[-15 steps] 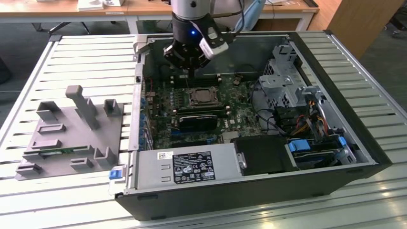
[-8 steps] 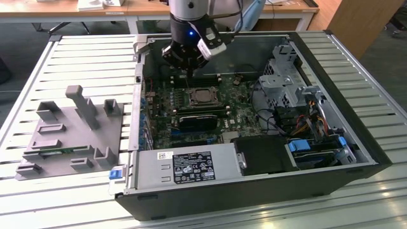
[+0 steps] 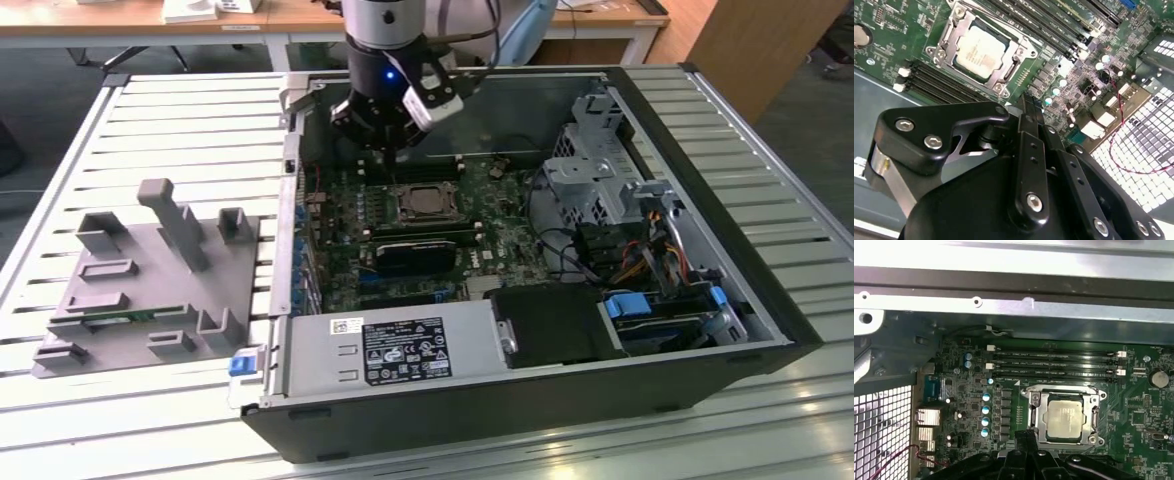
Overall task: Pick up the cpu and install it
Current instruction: 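Install the first cpu locking lever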
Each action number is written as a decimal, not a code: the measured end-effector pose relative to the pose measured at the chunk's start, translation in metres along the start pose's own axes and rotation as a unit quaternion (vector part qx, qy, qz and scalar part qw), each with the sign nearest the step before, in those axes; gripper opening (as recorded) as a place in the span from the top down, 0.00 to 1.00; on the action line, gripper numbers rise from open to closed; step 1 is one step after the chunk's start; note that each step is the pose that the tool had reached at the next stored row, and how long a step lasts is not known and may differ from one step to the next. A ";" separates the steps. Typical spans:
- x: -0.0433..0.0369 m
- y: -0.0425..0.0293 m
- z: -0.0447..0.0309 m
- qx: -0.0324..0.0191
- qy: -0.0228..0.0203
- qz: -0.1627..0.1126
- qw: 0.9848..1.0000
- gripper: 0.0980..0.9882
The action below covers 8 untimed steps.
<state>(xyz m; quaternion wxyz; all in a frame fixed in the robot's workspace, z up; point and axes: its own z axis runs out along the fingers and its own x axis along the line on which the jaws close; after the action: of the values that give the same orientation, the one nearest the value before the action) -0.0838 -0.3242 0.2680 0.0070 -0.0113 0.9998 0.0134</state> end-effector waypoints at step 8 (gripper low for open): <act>0.0073 0.0067 0.0035 0.000 0.000 0.000 1.000 0.99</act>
<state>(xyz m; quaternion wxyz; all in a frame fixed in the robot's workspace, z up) -0.0911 -0.3176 0.2646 0.0070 -0.0113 0.9998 0.0134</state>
